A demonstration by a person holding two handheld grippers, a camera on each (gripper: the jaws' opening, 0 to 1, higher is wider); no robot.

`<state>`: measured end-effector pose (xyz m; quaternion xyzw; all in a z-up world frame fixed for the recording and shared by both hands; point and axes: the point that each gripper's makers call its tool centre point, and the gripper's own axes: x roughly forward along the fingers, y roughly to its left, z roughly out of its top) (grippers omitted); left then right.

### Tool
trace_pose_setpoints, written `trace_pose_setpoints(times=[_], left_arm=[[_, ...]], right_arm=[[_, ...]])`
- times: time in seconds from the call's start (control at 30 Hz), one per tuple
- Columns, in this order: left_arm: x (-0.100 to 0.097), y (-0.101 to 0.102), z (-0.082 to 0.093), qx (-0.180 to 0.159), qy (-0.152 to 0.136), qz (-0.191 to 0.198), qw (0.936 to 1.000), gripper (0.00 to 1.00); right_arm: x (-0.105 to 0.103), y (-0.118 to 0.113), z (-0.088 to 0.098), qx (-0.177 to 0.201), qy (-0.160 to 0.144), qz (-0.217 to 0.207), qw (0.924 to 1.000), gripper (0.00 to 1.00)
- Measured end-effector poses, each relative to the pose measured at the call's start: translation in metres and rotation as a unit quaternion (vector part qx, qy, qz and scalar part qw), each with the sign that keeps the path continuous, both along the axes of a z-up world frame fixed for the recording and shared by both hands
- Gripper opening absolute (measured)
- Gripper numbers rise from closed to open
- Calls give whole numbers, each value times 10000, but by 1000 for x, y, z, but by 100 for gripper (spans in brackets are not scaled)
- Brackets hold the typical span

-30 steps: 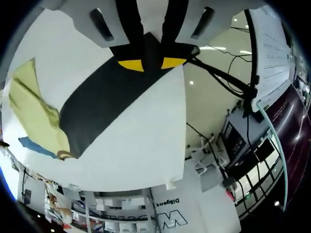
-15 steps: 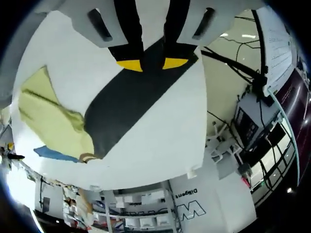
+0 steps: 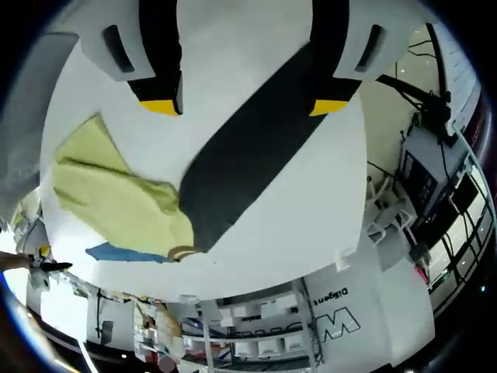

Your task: Fold the garment on the visible template until the final outline fits inside the template.

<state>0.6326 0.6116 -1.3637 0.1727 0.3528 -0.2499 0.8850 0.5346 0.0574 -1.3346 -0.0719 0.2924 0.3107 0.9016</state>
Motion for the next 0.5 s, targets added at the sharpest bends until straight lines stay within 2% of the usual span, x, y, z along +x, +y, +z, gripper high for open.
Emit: trace_pose_setpoints(times=[0.1, 0.27, 0.37, 0.47, 0.5], left_arm=[[-2, -6, 1, -47, -51, -205, 9998, 74], [-5, -9, -1, -242, 8, -218, 9995, 89], [-7, -16, 3, -423, -126, -298, 9986, 96], [-8, -20, 5, -243, -350, -516, 9978, 99], [-9, -21, 3, -240, -336, -527, 9978, 99]], right_arm=[[-2, 4, -2, -48, 8, 82, 10000, 83], [-5, 9, -6, -66, 51, 172, 9998, 82], [-7, 12, -8, -77, 62, 241, 9997, 83], [-9, 15, -9, -128, 50, 309, 9994, 83], [-10, 15, -8, -117, 39, 317, 9994, 82]])
